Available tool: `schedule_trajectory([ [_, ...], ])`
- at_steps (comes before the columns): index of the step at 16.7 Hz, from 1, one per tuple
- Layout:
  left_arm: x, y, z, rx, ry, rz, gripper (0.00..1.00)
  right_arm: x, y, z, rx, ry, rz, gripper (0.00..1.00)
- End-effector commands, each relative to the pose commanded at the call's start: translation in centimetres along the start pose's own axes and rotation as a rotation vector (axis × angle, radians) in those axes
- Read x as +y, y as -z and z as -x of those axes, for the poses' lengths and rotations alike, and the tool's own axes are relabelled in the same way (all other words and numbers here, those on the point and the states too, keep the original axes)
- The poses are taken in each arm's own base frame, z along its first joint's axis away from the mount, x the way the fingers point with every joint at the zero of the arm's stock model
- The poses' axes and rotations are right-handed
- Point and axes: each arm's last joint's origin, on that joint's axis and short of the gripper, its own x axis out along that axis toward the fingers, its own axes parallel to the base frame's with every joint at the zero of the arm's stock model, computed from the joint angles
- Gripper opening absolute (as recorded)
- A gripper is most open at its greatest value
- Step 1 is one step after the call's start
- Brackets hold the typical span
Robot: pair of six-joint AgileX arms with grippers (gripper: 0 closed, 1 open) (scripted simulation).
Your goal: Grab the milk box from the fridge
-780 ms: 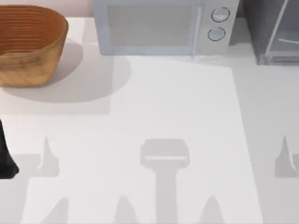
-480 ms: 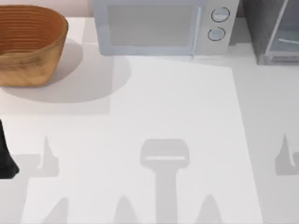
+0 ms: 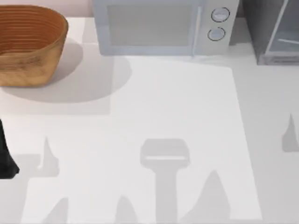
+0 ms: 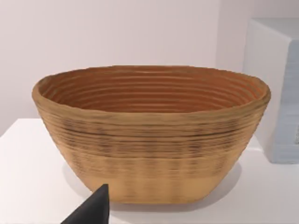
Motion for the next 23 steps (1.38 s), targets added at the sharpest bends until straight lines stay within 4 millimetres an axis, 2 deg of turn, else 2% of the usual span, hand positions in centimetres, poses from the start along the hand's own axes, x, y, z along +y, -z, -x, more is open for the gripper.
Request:
schedule_trajectory([
  [5, 0.0, 0.0, 0.0, 0.000, 0.000, 0.000, 1.00, -3.2, 3.5, -3.4, 0.079, -0.002, -0.026, 1.00],
  [11, 0.0, 0.0, 0.0, 0.000, 0.000, 0.000, 1.00, -6.3, 6.9, -4.8, 0.065, -0.009, -0.024, 1.00],
  [14, 0.0, 0.0, 0.0, 0.000, 0.000, 0.000, 1.00, -7.0, 7.4, -4.9, 0.045, -0.011, -0.013, 1.00],
  [20, 0.0, 0.0, 0.0, 0.000, 0.000, 0.000, 1.00, -7.0, 7.5, -5.0, 0.046, -0.014, -0.014, 1.00],
  [23, 0.0, 0.0, 0.0, 0.000, 0.000, 0.000, 1.00, -7.5, 7.7, -6.6, 0.052, -0.011, -0.017, 1.00],
])
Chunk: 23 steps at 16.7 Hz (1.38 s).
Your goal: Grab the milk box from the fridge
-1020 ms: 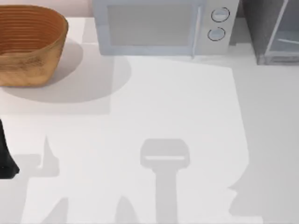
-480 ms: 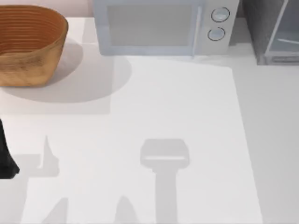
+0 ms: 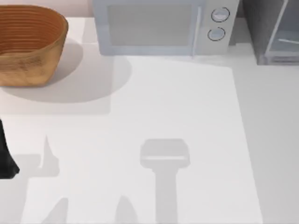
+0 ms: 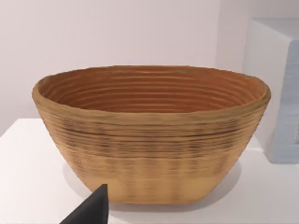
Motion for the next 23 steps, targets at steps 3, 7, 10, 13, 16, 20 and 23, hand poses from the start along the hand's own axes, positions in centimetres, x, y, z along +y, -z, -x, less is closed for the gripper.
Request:
schedule_trajectory([
  [3, 0.0, 0.0, 0.0, 0.000, 0.000, 0.000, 1.00, -1.0, 0.1, -4.0, 0.001, 0.006, 0.001, 1.00],
  [7, 0.0, 0.0, 0.0, 0.000, 0.000, 0.000, 1.00, -1.9, -0.5, -11.9, -0.025, 0.010, 0.013, 1.00],
  [10, 0.0, 0.0, 0.0, 0.000, 0.000, 0.000, 1.00, -1.3, -1.0, -16.8, -0.026, 0.010, 0.015, 1.00],
  [13, 0.0, 0.0, 0.0, 0.000, 0.000, 0.000, 1.00, -0.4, -1.2, -19.4, -0.014, 0.009, 0.013, 1.00],
  [16, 0.0, 0.0, 0.0, 0.000, 0.000, 0.000, 1.00, -0.2, -1.2, -19.8, -0.010, 0.009, 0.013, 1.00],
  [20, 0.0, 0.0, 0.0, 0.000, 0.000, 0.000, 1.00, -0.4, -1.2, -20.1, -0.008, 0.010, 0.012, 1.00],
  [23, 0.0, 0.0, 0.0, 0.000, 0.000, 0.000, 1.00, -0.4, -1.1, -22.2, -0.008, 0.009, 0.012, 1.00],
])
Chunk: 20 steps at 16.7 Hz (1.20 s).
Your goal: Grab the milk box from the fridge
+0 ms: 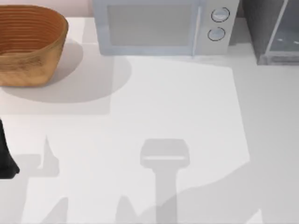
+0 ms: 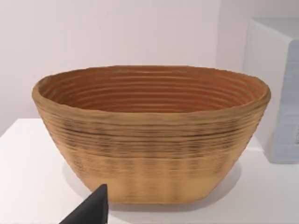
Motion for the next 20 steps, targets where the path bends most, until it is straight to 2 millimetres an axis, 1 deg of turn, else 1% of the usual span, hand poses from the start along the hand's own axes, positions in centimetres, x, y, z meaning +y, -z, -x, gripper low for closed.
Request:
schedule_trajectory([
  [2, 0.0, 0.0, 0.0, 0.000, 0.000, 0.000, 1.00, 0.0, -0.2, -1.9, -0.009, 0.000, 0.002, 1.00],
  [4, 0.0, 0.0, 0.0, 0.000, 0.000, 0.000, 1.00, 0.1, -0.2, -3.2, -0.006, 0.000, 0.001, 1.00],
  [6, 0.0, 0.0, 0.0, 0.000, 0.000, 0.000, 1.00, 0.2, -0.2, -3.6, -0.002, 0.000, 0.001, 1.00],
  [9, 0.0, 0.0, 0.0, 0.000, 0.000, 0.000, 1.00, 0.2, -0.2, -3.6, -0.002, 0.000, 0.001, 1.00],
  [20, 0.0, 0.0, 0.0, 0.000, 0.000, 0.000, 1.00, 0.2, -0.2, -3.6, -0.002, 0.000, 0.001, 0.17],
])
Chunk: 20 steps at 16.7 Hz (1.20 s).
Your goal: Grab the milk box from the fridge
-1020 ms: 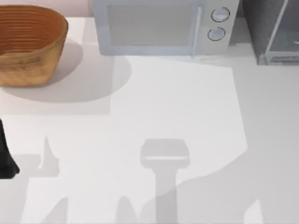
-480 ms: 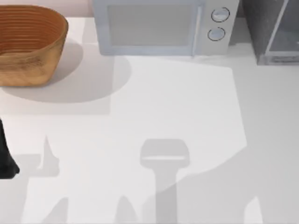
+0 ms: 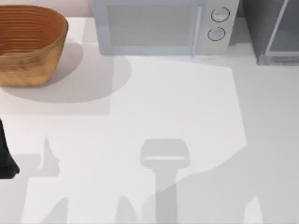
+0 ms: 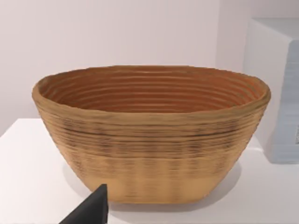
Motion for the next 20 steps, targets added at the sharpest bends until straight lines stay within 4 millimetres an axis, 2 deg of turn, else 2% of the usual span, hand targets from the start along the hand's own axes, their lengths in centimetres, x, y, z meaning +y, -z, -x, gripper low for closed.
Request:
schedule_trajectory([
  [2, 0.0, 0.0, 0.0, 0.000, 0.000, 0.000, 1.00, 0.0, 0.0, 0.0, 0.000, 0.000, 0.000, 0.02],
  [3, 0.0, 0.0, 0.0, 0.000, 0.000, 0.000, 1.00, 0.0, 0.0, 0.0, 0.000, 0.000, 0.000, 0.00],
  [12, 0.0, 0.0, 0.0, 0.000, 0.000, 0.000, 1.00, -0.1, -0.3, 0.0, -0.004, 0.002, -0.001, 0.00],
  [18, 0.0, 0.0, 0.0, 0.000, 0.000, 0.000, 1.00, -0.2, -4.4, 0.0, 0.001, 0.002, -0.002, 0.00],
  [20, 0.0, 0.0, 0.0, 0.000, 0.000, 0.000, 1.00, -0.2, -5.1, 0.0, -0.001, 0.003, -0.001, 0.00],
])
